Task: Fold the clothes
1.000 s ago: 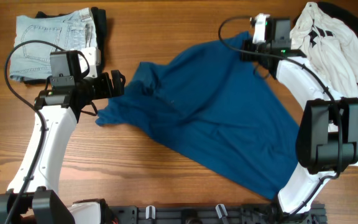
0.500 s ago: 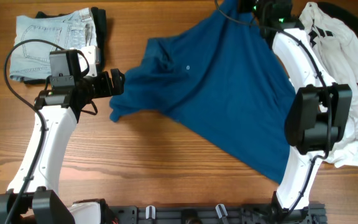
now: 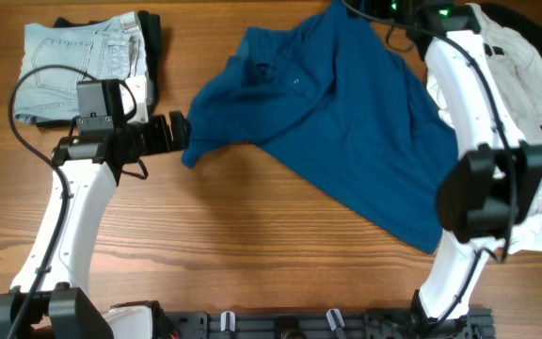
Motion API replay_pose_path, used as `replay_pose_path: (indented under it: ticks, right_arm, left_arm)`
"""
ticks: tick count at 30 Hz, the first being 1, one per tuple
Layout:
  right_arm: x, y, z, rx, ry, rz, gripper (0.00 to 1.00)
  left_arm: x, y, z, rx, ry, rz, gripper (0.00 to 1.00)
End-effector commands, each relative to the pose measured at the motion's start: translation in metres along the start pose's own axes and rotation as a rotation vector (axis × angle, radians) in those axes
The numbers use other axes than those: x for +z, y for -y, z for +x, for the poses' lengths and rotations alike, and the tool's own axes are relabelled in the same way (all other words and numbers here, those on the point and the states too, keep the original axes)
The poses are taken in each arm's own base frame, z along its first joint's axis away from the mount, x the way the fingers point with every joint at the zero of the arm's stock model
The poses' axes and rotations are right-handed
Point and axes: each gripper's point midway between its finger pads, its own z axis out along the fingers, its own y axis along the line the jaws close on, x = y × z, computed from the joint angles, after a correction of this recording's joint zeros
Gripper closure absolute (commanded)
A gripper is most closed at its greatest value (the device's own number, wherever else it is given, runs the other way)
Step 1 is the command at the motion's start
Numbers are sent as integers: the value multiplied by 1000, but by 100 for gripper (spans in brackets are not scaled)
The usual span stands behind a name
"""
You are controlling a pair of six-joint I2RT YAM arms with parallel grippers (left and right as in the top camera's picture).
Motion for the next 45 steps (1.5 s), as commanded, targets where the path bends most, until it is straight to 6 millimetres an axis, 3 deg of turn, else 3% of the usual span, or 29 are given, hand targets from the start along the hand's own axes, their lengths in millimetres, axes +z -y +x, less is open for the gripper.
replay_pose_path:
  ticks: [1, 3, 8, 12, 15, 20, 22, 26, 31, 32, 37, 40, 41, 45]
  right_arm:
    - [-91, -31, -13, -7, -18, -28, 0]
    - [-111, -26, 19, 28, -146, 31, 0]
    - [-130, -7, 89, 139, -423, 172, 4]
    - [-125, -4, 112, 153, -492, 178, 5]
    - [-122, -1, 125, 163, -524, 186, 7]
    - [-119, 7, 136, 216, -545, 212, 10]
    - [-121, 8, 142, 227, -567, 213, 15]
    - [-131, 7, 158, 247, -640, 223, 25]
    - [-132, 14, 169, 290, -667, 272, 31]
    - [-133, 16, 174, 303, -682, 281, 33]
    - [-146, 21, 181, 366, -677, 322, 43]
    - [-168, 23, 184, 388, -660, 388, 40]
    - [-179, 23, 191, 407, -664, 414, 37]
    - [-190, 13, 230, 449, -724, 384, 33]
  left_arm:
    - [-1, 5, 24, -35, -105, 15, 0]
    - [-1, 3, 41, -49, -178, 1, 0]
    - [14, -7, 68, -37, -262, -62, 1]
    - [37, -22, 66, 18, -253, -171, 3]
    - [58, -18, 61, 72, -239, -163, 8]
    - [91, -11, 71, 117, -275, -156, 16]
    - [102, -9, 72, 128, -274, -150, 29]
    - [111, -7, 69, 139, -258, -145, 43]
    - [115, -25, 37, 159, -127, -267, 85]
    - [113, -28, 27, 146, -85, -299, 96]
    - [78, -18, -8, 51, 1, -324, 96]
    - [41, -5, -30, 21, 75, -306, 96]
    - [24, 0, -38, 22, 120, -298, 96]
    - [-8, -7, -54, 18, 221, -374, 96]
